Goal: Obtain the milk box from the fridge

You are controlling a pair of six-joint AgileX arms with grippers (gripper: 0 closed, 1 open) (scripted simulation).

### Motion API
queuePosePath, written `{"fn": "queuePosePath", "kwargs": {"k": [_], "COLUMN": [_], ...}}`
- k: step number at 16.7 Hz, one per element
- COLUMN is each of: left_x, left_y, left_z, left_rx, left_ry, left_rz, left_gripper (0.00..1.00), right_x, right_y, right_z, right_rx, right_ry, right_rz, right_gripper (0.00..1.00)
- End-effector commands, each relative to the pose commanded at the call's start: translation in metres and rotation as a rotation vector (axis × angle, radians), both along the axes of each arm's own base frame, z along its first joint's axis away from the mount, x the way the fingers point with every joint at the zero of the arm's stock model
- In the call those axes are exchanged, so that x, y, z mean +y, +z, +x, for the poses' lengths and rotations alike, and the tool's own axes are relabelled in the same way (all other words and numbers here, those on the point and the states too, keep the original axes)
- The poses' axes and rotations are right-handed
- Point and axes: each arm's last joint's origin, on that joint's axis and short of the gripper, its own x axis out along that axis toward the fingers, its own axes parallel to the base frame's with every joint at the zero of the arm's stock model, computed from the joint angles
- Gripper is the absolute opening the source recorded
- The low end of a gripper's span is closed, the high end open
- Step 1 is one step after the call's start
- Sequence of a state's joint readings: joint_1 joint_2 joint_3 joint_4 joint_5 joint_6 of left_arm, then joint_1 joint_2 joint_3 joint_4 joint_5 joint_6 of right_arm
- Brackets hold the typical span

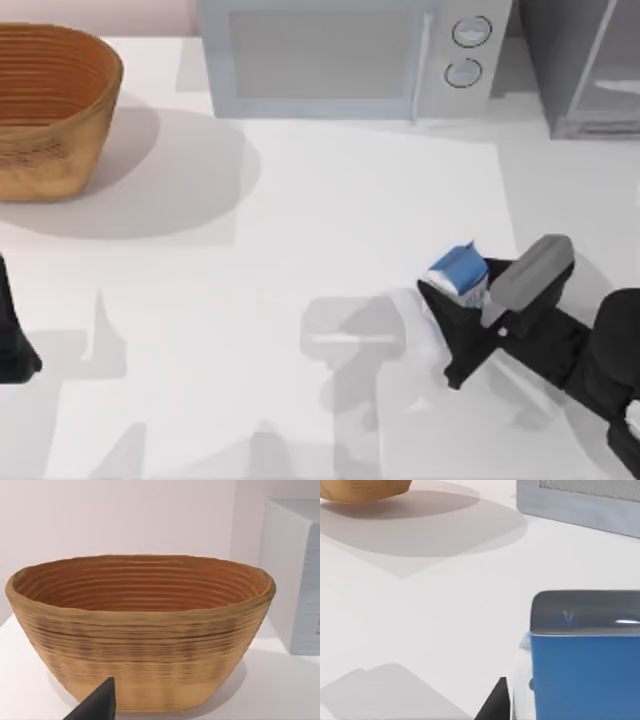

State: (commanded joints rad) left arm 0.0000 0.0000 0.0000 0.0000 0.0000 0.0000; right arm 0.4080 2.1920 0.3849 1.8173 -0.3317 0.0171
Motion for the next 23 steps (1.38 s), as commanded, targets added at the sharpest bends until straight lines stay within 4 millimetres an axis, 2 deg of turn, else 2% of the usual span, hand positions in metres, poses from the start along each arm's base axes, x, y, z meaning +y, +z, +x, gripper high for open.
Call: {"fn": "queuePosePath", "kwargs": {"k": [2, 3, 6, 11, 16, 23], "left_x": [0.000, 0.000, 0.000, 0.000, 0.000, 0.000], "left_y": [0.000, 0.000, 0.000, 0.000, 0.000, 0.000], "left_z": [0.000, 0.000, 0.000, 0.000, 0.000, 0.000], "left_rx": [0.000, 0.000, 0.000, 0.000, 0.000, 0.000], "left_ry": [0.000, 0.000, 0.000, 0.000, 0.000, 0.000], "left_rz": [0.000, 0.000, 0.000, 0.000, 0.000, 0.000], "left_gripper": [1.00, 1.00, 1.00, 1.00, 1.00, 1.00], "right_x": [0.000, -0.001, 0.007, 0.037, 0.043, 0.043], "right_y": [0.000, -0.030, -0.031, -0.021, -0.020, -0.020], "right_z": [0.000, -0.004, 0.002, 0.040, 0.044, 0.044], "right_rx": [0.000, 0.135, 0.124, 0.005, 0.000, 0.000], "right_ry": [0.000, 0.000, 0.007, 0.005, 0.000, 0.000], "right_rz": [0.000, -0.057, -0.054, -0.003, 0.000, 0.000], "right_gripper": [0.00, 0.00, 0.00, 0.00, 0.00, 0.53]}}
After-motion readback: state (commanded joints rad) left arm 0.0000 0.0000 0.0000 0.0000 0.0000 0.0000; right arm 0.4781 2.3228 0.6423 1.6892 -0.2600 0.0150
